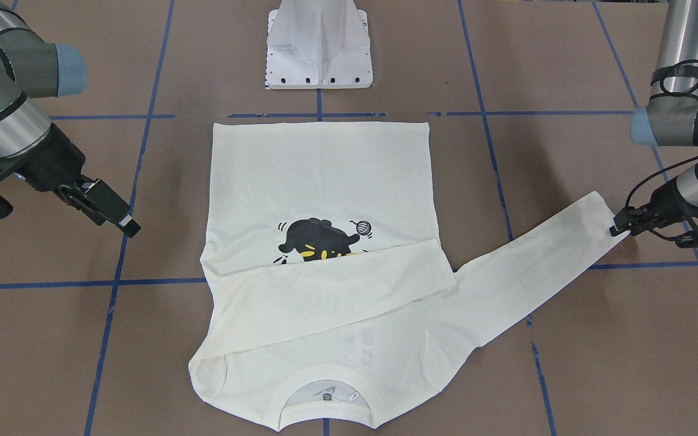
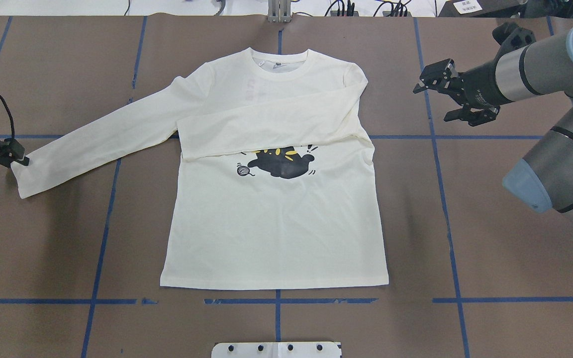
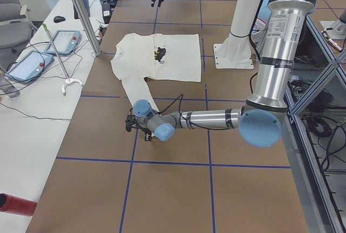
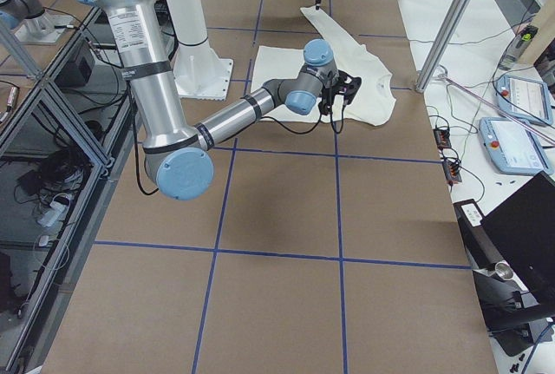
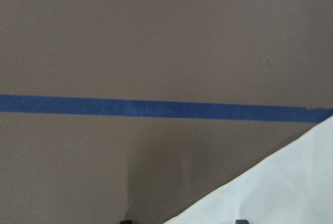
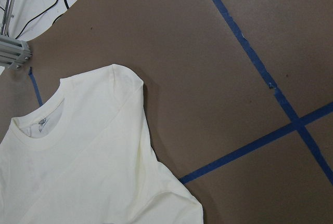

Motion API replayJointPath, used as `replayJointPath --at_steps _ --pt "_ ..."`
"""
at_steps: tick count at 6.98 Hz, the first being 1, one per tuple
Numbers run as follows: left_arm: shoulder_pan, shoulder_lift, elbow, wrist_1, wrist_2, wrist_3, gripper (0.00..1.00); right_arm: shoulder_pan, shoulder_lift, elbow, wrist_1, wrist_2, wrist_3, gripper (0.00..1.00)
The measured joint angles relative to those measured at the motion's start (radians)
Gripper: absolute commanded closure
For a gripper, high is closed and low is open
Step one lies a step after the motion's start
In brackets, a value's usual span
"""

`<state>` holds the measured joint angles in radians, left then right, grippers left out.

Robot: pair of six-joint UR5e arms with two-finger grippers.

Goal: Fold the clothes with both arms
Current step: 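Grasp the other sleeve cuff with the left gripper, then fold the held sleeve across the chest with the left gripper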

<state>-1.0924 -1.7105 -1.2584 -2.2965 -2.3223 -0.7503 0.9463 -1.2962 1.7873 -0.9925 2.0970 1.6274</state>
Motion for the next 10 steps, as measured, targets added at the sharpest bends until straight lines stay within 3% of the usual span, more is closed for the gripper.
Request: replayJointPath --at_steps 3,7,8,10 --pt "0.001 -0.007 -0.047 0.002 -0.027 -0.003 1.0 -0.014 0.01 -0.003 0.0 -0.005 0.009 0.0" --pt "0.001 -0.022 -0.154 0.0 -0.138 -0.097 1.0 -0.028 0.025 -0.005 -0.004 -0.011 0.003 0.0" --pt "0.006 -0.072 -0.205 0.001 -0.177 -0.219 1.0 -0.026 0.013 -0.001 -0.004 -0.006 0.0 0.0" --pt "0.056 -0.285 -0.243 0.004 -0.198 -0.58 1.0 0.006 -0.074 0.022 0.037 0.029 -0.067 0.0"
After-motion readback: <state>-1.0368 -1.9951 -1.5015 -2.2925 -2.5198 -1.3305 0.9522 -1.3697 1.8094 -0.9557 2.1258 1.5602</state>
